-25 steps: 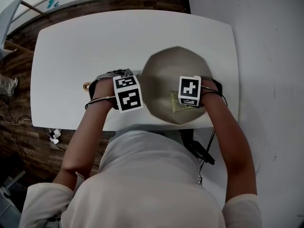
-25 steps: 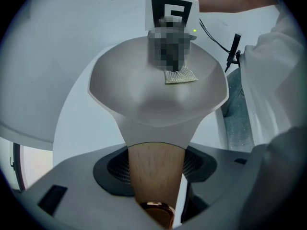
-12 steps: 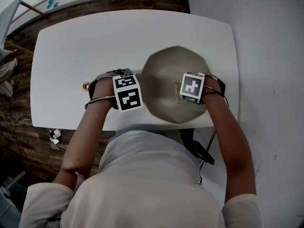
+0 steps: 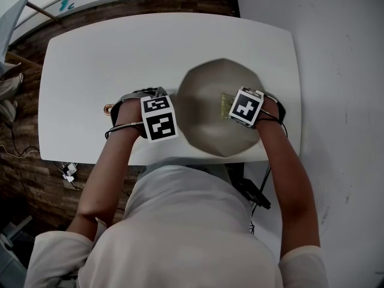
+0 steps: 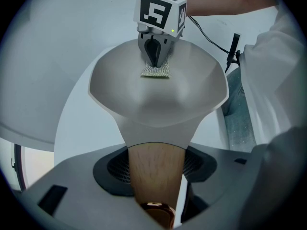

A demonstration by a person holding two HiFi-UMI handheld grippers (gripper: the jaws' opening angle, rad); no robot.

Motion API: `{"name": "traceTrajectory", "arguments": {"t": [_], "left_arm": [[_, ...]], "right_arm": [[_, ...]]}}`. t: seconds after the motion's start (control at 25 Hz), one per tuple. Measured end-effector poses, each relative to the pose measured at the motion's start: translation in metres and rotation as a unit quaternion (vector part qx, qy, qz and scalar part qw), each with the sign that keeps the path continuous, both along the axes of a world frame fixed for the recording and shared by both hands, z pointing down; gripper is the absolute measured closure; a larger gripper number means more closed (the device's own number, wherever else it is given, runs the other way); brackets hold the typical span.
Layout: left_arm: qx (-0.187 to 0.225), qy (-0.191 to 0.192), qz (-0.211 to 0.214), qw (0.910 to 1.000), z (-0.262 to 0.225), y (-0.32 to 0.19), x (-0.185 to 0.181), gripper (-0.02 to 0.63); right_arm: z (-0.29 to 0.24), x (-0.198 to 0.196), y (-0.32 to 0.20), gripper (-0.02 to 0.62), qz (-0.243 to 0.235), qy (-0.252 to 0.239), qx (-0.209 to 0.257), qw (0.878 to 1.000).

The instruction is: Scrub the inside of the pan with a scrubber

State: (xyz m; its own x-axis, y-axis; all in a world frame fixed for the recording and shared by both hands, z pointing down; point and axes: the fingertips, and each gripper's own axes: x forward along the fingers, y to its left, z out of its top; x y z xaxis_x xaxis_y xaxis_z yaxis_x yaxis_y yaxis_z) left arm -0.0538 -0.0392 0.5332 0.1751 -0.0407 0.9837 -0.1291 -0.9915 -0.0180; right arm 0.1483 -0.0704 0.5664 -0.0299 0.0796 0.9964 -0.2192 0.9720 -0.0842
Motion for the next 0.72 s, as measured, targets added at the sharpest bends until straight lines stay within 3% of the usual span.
{"name": "traceTrajectory", "arguments": {"t": [0.28,0.72], "left_arm": [[0.003,-0.007,0.001,1.0000,0.001,0.000,-0.001,0.337],[0.013,-0.015,0.002,0.9998,0.001,-0.001,-0.001,0.337]], "right_arm": [[-0.001,-0.007,-0.018,0.569,0.045,-0.025,0.034,0.998],[-0.002,-0.020,-0.036,0.569,0.074,-0.052,0.056,0.994]]}}
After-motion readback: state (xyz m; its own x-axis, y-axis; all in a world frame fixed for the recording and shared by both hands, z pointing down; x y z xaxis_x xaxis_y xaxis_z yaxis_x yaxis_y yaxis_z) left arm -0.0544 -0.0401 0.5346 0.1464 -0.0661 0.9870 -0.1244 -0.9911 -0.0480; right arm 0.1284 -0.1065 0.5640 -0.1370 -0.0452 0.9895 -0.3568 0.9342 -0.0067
